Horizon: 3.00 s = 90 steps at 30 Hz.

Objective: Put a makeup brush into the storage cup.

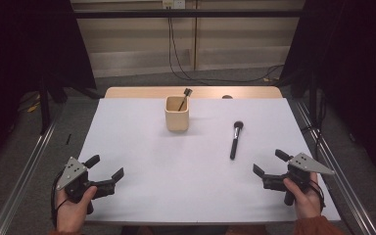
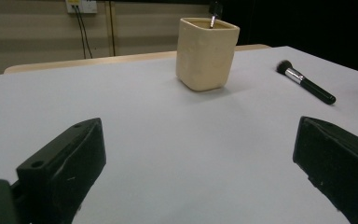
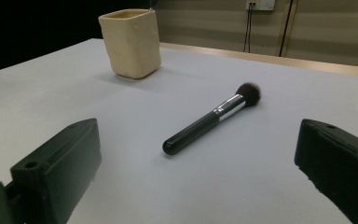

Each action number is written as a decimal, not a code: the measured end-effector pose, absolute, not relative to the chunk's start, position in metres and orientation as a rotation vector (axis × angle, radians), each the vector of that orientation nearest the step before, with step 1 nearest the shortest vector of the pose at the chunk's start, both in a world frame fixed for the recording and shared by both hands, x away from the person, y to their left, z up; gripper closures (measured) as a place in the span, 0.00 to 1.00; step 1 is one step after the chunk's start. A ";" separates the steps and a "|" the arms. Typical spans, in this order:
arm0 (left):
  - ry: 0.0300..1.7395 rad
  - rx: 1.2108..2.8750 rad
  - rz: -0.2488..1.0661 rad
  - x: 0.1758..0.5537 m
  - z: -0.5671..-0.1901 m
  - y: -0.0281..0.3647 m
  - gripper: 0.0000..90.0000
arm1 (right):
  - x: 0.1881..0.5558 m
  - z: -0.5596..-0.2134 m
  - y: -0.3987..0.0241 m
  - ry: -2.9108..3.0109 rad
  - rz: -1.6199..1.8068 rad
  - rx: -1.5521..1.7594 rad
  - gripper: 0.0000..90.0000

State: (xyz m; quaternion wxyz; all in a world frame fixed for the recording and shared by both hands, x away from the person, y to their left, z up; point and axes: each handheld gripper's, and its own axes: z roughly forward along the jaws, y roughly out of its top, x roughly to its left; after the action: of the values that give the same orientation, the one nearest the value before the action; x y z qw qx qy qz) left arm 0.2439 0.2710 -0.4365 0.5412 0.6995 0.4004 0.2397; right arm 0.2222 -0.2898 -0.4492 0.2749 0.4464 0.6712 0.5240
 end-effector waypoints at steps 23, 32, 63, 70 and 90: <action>0.940 1.667 0.577 0.241 -0.435 0.270 0.03 | 0.268 -0.434 -0.273 1.852 1.377 1.166 0.00; 0.937 1.659 0.583 0.241 -0.434 0.270 0.03 | 0.286 -0.424 -0.263 1.902 1.349 1.120 0.01; 0.934 1.668 0.590 0.243 -0.435 0.270 0.03 | 0.365 -0.421 -0.249 2.270 0.921 1.300 0.03; 0.932 1.668 0.590 0.243 -0.435 0.270 0.03 | 0.376 -0.423 -0.243 2.378 0.820 1.400 0.03; 0.903 1.692 0.585 0.242 -0.435 0.267 0.03 | 0.399 -0.434 -0.223 2.682 0.436 1.478 0.06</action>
State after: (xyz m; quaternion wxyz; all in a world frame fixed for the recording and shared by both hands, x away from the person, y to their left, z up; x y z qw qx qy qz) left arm 0.2421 0.2666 -0.4350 0.5383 0.7111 0.3794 0.2461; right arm 0.3992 -0.2225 -0.4338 0.0242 0.4777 0.8668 0.1408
